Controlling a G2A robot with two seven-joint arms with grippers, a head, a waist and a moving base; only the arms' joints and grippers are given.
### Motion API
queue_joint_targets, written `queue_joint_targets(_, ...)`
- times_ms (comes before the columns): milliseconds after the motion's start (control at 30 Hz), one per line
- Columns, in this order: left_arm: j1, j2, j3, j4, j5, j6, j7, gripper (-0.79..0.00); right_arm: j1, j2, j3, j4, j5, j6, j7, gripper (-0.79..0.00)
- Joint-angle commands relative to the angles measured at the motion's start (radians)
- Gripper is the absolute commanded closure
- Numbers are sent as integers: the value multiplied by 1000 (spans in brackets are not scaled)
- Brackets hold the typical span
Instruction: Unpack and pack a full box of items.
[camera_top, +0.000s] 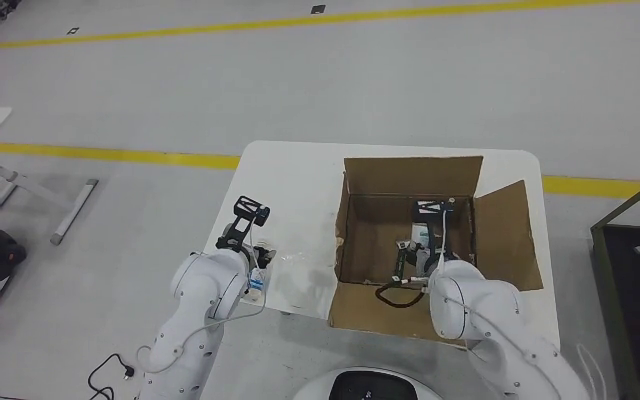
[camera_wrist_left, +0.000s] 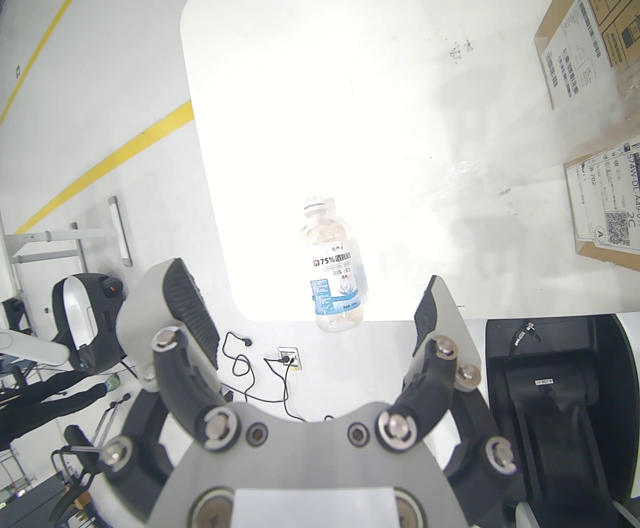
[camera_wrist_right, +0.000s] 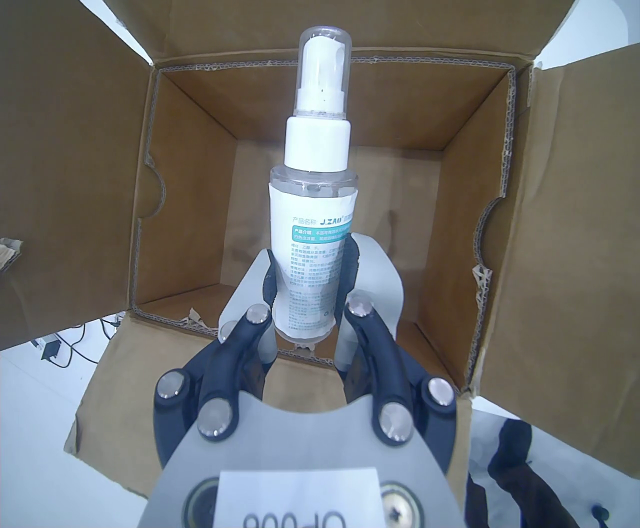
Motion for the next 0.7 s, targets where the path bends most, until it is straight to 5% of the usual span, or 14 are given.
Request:
queue_joint_targets(0,0,0,0,0,0,0,0,-785,0,0,0,0,0,0,0,0)
queue_joint_targets(300,0,0,0,0,0,0,0,-785,-4,0,1,-2,1,-5,-8,0)
queue_joint_targets(667,0,0,0,0,0,0,0,-785,-160,20,134,-168,27,-90,-85,0)
